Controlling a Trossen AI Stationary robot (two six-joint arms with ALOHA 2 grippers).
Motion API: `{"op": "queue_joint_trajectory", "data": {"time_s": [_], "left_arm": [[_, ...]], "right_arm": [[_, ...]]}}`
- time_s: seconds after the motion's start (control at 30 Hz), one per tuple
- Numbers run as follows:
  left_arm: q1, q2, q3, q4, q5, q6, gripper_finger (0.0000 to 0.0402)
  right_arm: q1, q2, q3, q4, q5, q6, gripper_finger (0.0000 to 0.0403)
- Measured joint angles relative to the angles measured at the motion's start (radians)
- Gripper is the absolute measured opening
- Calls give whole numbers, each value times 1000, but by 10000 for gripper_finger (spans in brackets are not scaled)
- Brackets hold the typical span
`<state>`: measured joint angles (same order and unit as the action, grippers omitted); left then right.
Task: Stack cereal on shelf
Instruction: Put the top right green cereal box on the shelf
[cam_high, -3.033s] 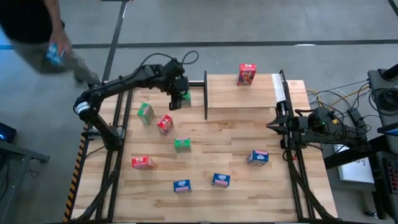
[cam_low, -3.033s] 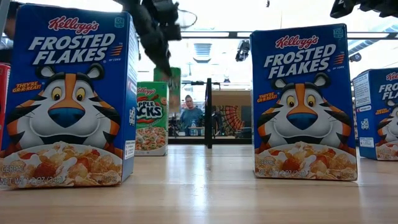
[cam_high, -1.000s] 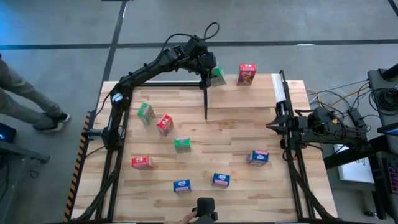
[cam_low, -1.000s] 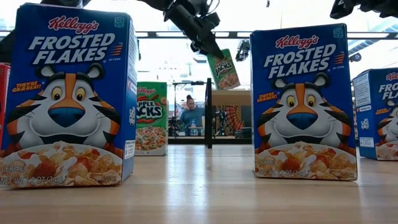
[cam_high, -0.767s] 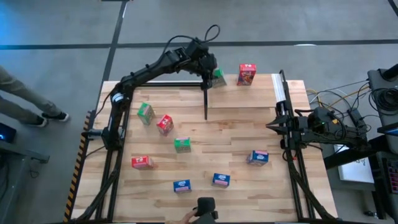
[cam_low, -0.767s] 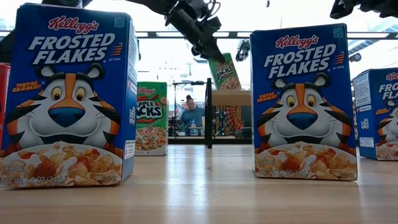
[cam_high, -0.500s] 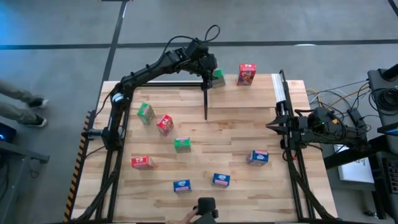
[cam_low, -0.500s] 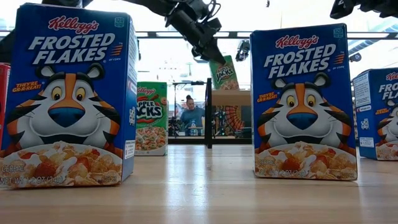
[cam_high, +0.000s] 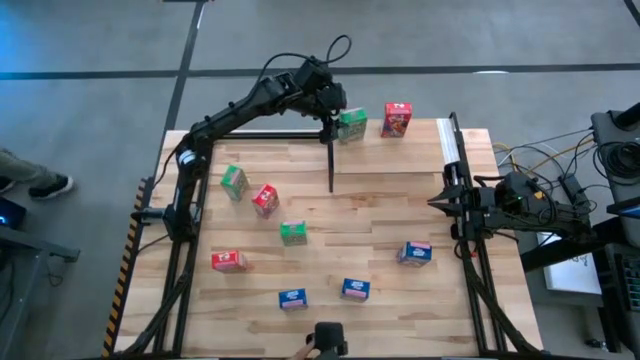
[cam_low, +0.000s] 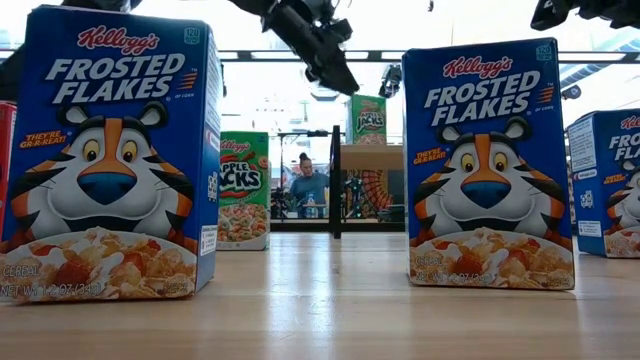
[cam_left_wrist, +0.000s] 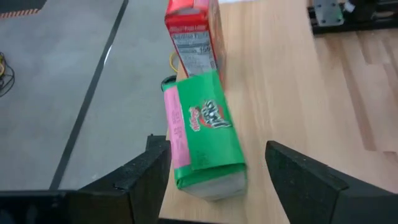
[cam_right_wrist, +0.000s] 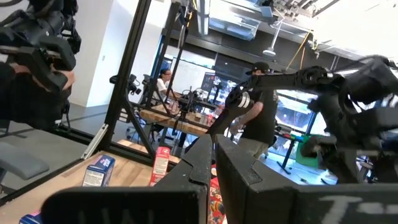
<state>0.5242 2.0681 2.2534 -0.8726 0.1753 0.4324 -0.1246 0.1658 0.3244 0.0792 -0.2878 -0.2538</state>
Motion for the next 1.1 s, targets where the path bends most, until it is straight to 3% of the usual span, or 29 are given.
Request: {"op": "queue_joint_trajectory", "data": {"time_s": [0.2, 0.4, 0.67, 0.8, 1.1], "left_arm": [[-16, -6, 70, -121, 0, -3, 240], [-60, -6, 44, -187, 10, 0, 200], [-107, 0, -27, -138, 20, 10, 105], [-103, 2, -81, -65, -34, -4, 67], [-85, 6, -123, -10, -151, -13, 39]], "right_arm": [[0, 0, 0, 0, 0, 0, 12], [0, 0, 0, 0, 0, 0, 12], [0, 0, 0, 0, 0, 0, 12], [0, 1, 0, -1, 0, 0, 12], [0, 1, 0, -1, 0, -4, 12]]}}
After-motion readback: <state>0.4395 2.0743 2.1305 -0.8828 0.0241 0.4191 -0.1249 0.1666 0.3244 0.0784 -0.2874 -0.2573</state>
